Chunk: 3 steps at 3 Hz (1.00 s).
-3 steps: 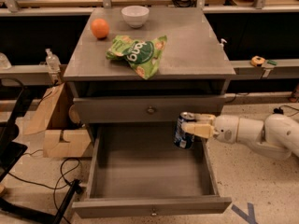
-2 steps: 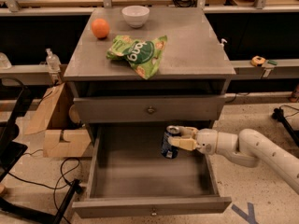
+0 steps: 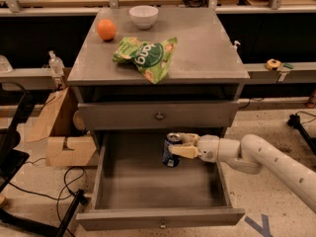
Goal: Place pepsi can into middle drawer
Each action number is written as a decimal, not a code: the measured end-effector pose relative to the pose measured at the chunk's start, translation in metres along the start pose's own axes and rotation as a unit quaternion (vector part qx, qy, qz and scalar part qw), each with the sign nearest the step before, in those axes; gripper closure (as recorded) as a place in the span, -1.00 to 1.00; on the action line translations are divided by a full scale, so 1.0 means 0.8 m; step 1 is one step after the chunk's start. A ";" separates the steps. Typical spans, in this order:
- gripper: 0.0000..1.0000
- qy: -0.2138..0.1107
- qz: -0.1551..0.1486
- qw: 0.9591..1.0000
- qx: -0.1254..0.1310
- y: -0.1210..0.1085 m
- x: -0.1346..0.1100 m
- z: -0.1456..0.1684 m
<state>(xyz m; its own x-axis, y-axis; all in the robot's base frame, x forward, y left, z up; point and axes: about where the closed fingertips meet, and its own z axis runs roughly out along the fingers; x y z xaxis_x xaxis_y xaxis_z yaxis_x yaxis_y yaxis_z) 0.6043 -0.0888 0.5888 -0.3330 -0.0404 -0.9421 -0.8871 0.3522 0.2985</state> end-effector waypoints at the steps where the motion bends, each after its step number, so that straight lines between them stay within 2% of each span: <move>1: 1.00 -0.009 -0.039 0.999 -0.031 -0.010 0.020 0.074; 2: 1.00 -0.010 -0.085 0.995 -0.055 -0.015 0.049 0.141; 3: 1.00 -0.018 -0.113 0.991 -0.066 -0.011 0.086 0.186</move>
Offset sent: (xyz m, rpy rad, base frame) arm 0.0514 0.1525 -0.0990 -0.0299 -0.2822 0.1857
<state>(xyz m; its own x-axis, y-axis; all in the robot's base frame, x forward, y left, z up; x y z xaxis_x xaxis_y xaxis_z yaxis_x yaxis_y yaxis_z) 0.6366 0.0441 0.4988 -0.1120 -0.0705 -0.9912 -0.9726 0.2123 0.0947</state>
